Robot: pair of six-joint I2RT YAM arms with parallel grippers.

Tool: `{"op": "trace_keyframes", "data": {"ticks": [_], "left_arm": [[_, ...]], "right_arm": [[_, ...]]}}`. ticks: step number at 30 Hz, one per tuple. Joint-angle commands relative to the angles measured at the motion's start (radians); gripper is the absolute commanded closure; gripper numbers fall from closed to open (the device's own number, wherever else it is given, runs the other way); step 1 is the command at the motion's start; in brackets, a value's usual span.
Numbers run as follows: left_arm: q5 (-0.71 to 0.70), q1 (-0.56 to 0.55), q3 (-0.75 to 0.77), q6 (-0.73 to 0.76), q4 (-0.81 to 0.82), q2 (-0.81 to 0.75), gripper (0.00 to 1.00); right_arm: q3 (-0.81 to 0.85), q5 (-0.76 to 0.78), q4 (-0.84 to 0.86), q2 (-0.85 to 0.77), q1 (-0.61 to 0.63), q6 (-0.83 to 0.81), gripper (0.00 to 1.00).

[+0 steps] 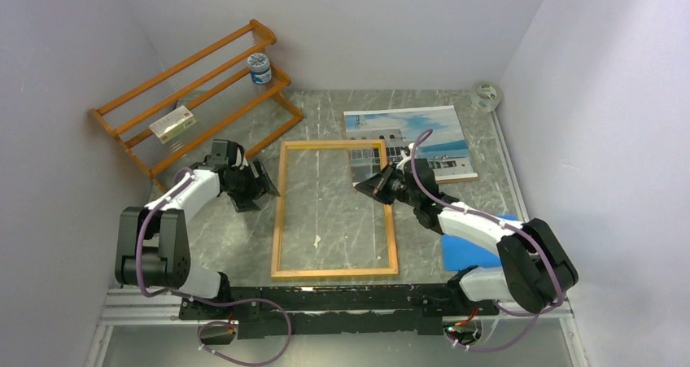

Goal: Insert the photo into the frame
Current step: Place the photo frame item in the photo frame.

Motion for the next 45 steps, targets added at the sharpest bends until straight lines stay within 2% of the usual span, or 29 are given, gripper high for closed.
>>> {"op": "trace_keyframes", "data": {"ticks": [1, 5, 8, 11, 15, 23, 32, 45], "left_arm": [[0.081, 0.005, 0.021, -0.023, 0.058, 0.038, 0.19], [0.131, 0.005, 0.043, -0.013, 0.064, 0.103, 0.21], [0.171, 0.005, 0.064, 0.023, 0.063, 0.152, 0.22], [0.19, 0.005, 0.086, 0.059, 0.046, 0.192, 0.25], [0.196, 0.004, 0.102, 0.08, 0.032, 0.211, 0.28], [0.17, 0.005, 0.11, 0.084, 0.005, 0.238, 0.25], [0.148, 0.005, 0.108, 0.091, -0.011, 0.249, 0.28], [0.165, 0.004, 0.106, 0.075, 0.006, 0.273, 0.33]], "right_arm": [[-0.058, 0.015, 0.174, -0.017, -0.033, -0.051, 1.0], [-0.089, -0.017, 0.224, -0.01, -0.061, -0.092, 1.0], [-0.091, -0.098, 0.275, 0.035, -0.093, -0.09, 1.0], [-0.082, -0.175, 0.273, 0.073, -0.118, -0.094, 1.0], [-0.078, -0.195, 0.251, 0.088, -0.125, -0.111, 1.0], [-0.051, -0.267, 0.235, 0.138, -0.161, -0.19, 1.0], [-0.028, -0.287, 0.188, 0.17, -0.188, -0.245, 1.0], [-0.074, -0.267, 0.219, 0.167, -0.199, -0.231, 1.0]]}}
